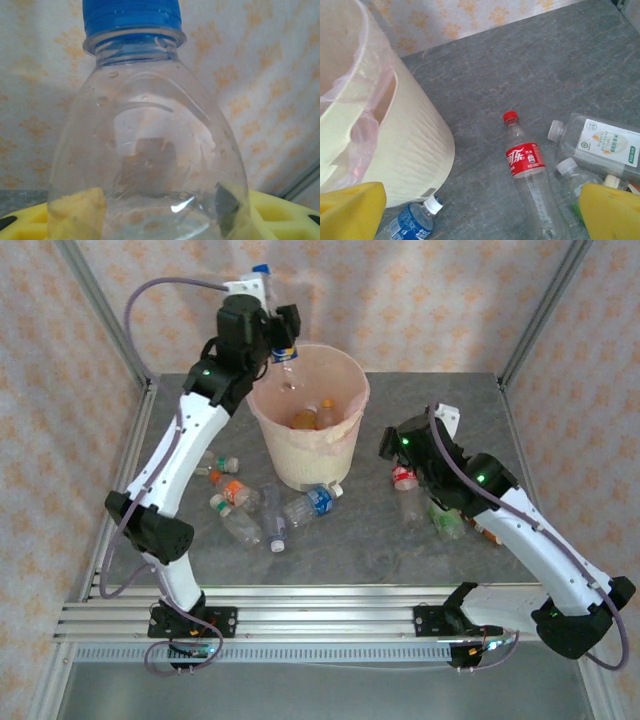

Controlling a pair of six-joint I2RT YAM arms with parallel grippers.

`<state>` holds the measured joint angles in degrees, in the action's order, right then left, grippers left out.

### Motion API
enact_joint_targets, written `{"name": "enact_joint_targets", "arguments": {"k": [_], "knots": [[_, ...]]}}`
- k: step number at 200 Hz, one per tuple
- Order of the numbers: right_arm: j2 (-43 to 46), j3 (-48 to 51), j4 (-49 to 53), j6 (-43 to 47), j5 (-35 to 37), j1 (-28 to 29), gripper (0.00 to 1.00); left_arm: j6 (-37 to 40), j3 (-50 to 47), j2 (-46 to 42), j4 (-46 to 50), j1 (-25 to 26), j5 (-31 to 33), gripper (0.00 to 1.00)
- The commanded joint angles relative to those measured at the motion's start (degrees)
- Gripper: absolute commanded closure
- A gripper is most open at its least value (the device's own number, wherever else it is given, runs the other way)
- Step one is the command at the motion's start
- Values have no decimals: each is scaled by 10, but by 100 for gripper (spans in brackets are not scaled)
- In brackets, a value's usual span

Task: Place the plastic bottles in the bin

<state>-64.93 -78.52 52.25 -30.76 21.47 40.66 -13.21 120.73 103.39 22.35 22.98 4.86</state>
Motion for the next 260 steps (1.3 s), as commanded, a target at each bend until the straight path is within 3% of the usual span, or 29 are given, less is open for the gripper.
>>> {"name": "enact_joint_targets", "arguments": {"k": [1,116,166,260], "knots": [[22,11,11,-21,40,-4,1,99,-1,6,-16,13,36,40],[45,30,19,-39,44,-8,1,123,-240,-23,-227,15,113,35],[45,28,20,-39,43,-9,1,102,-276,-26,-239,15,140,33],[44,28,18,-36,44,-13,1,63,-305,-48,-228,15,149,18]]}}
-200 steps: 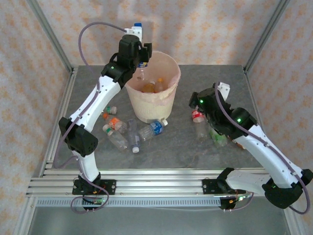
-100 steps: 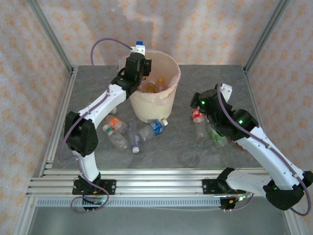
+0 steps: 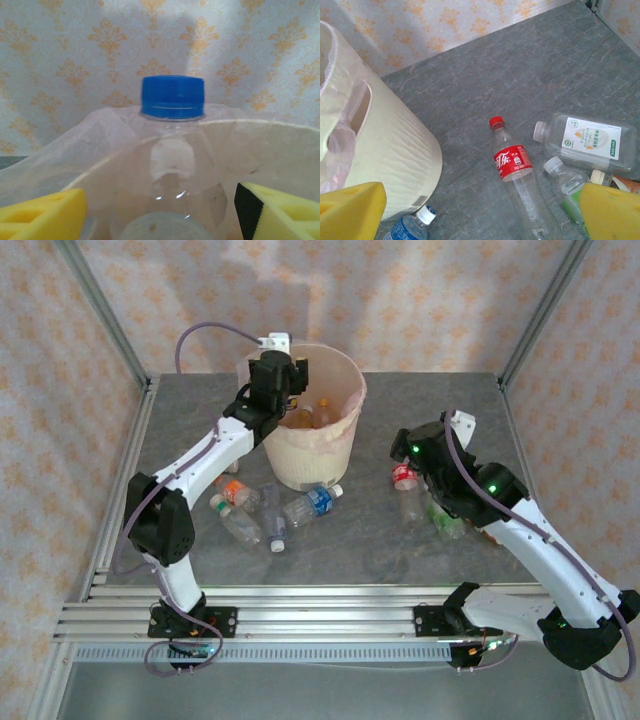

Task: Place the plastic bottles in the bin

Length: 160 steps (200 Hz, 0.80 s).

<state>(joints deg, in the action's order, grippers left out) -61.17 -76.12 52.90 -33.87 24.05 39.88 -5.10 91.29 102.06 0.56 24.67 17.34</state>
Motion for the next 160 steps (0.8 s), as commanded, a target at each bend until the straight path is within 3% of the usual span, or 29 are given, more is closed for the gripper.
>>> {"name": "enact_joint_targets", "arguments": {"k": [1,18,49,131,160], "knots": [[6,4,11,-5,18,-5,1,-18,-10,-35,-10,-2,24,18],[5,4,11,-6,17,-5,1,-25,-10,-41,-6,-1,19,17],[6,5,11,-7,17,-6,1,-34,-1,-42,2,-2,1,28],[12,8,16,-10,15,-7,1,-76,80,7,71,-1,-57,30],[15,12,23,-14,19,-7,1,-91,90,22,94,2,-49,37]]}}
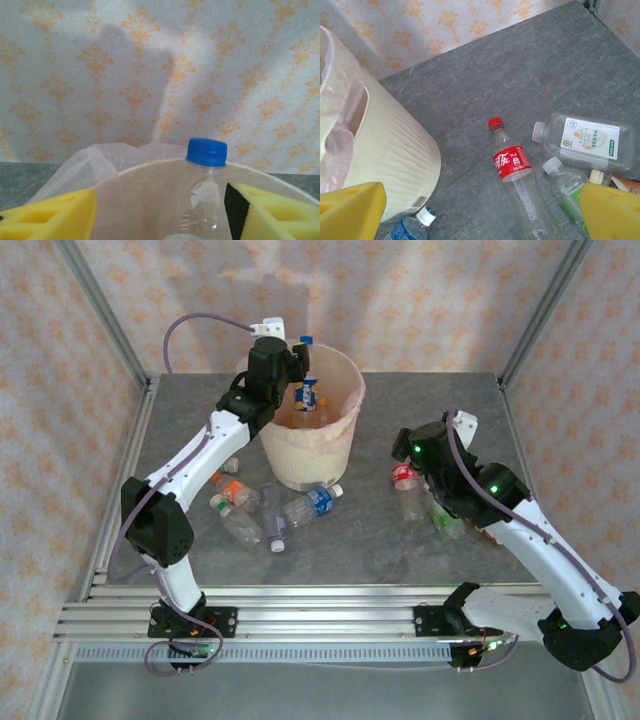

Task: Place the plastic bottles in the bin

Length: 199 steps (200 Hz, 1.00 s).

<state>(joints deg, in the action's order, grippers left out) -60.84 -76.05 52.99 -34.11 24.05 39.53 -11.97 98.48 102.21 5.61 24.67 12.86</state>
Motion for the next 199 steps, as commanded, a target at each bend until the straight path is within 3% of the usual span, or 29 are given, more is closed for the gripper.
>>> {"name": "enact_joint_targets", "arguments": {"k": [1,37,91,131,199], "knots": [[12,11,22,-11,19,-3,1,-23,18,21,45,2,-4,38],[14,13,31,-15,22,-4,1,-49,20,40,67,4,-26,49],[22,15,37,-19,28,-6,1,-58,-5,35,65,17,-29,51],[12,17,63,-26,13,-10,1,-73,0,-4,89,17,-15,48],[-41,70,90,-15,-129,-36,1,-134,-21,-140,153,17,6,34]]}}
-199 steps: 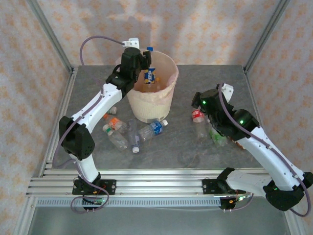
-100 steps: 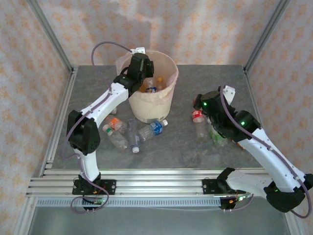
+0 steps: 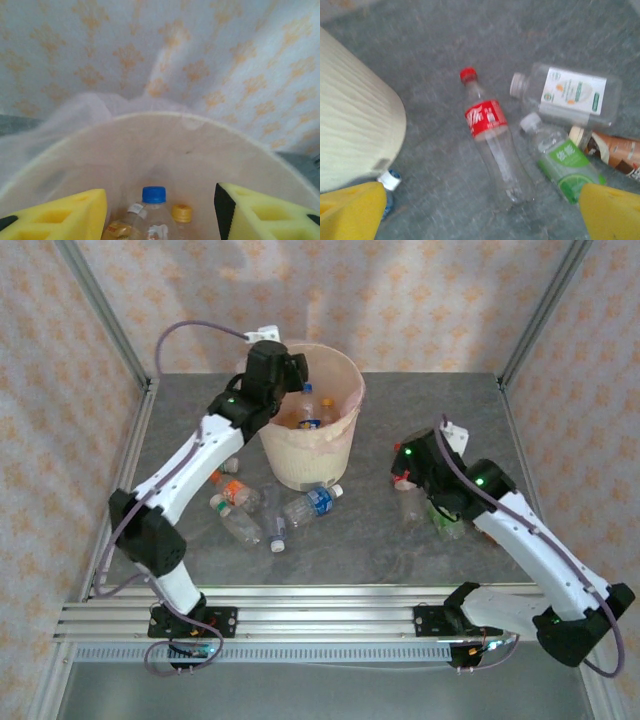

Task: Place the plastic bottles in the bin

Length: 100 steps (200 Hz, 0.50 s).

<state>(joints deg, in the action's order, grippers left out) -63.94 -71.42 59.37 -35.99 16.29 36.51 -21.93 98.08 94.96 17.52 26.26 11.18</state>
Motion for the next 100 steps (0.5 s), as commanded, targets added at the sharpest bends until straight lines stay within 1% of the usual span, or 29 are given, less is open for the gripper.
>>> {"name": "enact_joint_targets", "arguments": {"k": [1,15,23,47,60,63,76,100], "knots": [[-10,24,26,4,-52,-6,1,-35,-19,-70,33,1,24,34],[-16,34,23,10,-60,-11,1,-46,-43,-108,35,1,35,29],[-21,35,22,16,-63,-15,1,-53,-59,-130,37,1,45,24],[-36,32,17,37,-79,-39,1,-78,-117,-205,34,1,74,0],[-58,31,6,52,-102,-57,1,-83,-150,-245,33,0,89,0],[-62,30,3,57,-108,-61,1,-100,-157,-254,33,0,93,0],[-82,26,-7,75,-129,-76,1,-118,-184,-288,45,0,109,0],[-131,7,-14,108,-141,-92,1,-152,-230,-336,80,0,133,0]]}}
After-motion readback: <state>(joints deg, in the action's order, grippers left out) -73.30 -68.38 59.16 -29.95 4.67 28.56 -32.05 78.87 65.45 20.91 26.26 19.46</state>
